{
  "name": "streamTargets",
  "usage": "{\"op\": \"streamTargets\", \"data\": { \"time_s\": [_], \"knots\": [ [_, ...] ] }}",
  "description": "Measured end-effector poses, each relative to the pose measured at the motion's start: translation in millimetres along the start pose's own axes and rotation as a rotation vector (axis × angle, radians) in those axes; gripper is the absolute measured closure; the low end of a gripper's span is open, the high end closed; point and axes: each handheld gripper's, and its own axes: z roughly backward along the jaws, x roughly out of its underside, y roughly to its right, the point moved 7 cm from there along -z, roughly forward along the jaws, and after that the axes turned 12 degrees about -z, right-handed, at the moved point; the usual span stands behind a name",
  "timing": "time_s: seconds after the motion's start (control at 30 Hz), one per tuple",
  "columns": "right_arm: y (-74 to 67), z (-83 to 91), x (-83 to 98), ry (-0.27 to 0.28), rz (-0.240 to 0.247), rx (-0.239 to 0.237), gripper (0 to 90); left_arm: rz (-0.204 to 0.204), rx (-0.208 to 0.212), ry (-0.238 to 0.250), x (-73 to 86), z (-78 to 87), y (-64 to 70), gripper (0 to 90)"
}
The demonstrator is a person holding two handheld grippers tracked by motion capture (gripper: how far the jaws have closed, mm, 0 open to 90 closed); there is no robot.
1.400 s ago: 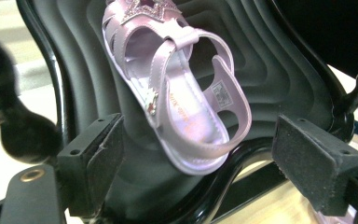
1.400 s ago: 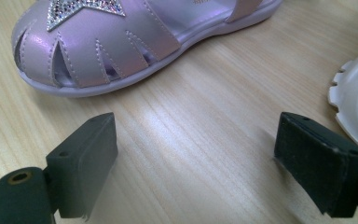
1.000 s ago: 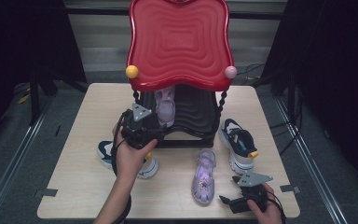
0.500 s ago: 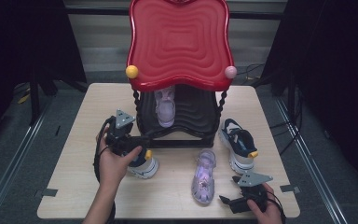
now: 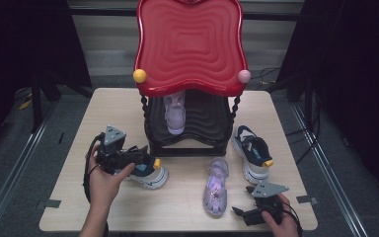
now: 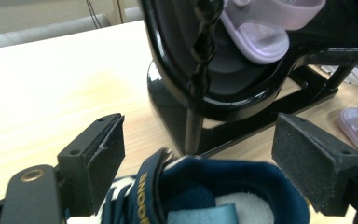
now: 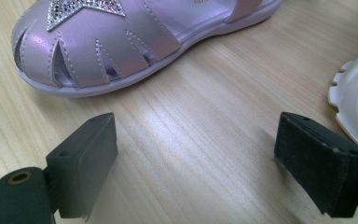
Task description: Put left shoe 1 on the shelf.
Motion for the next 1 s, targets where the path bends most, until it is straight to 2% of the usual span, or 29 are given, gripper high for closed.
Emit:
{"op": "streamTargets", "data": {
  "time_s": [0.33, 0.67, 0.83, 1.0],
  "knots": [
    [0.2, 0.0, -0.1, 0.001, 0.001, 0.001, 12.6, 0.001, -0.003, -0.006, 19.4, 9.6, -5.0, 16.8],
    [0.1, 0.1, 0.0, 0.000, 0.000, 0.001, 12.6, 0.015, -0.012, -0.015, 44.8, 17.3, -12.3, 16.8],
    [0.0, 0.0, 0.0, 0.000, 0.000, 0.000, 12.6, 0.019, -0.022, -0.043, 60.6, 19.2, -15.6, 16.8],
    [0.2, 0.1, -0.1, 0.001, 0.001, 0.002, 12.6, 0.028, -0.028, -0.045, 74.8, 20.3, -16.9, 16.9]
  ]
}}
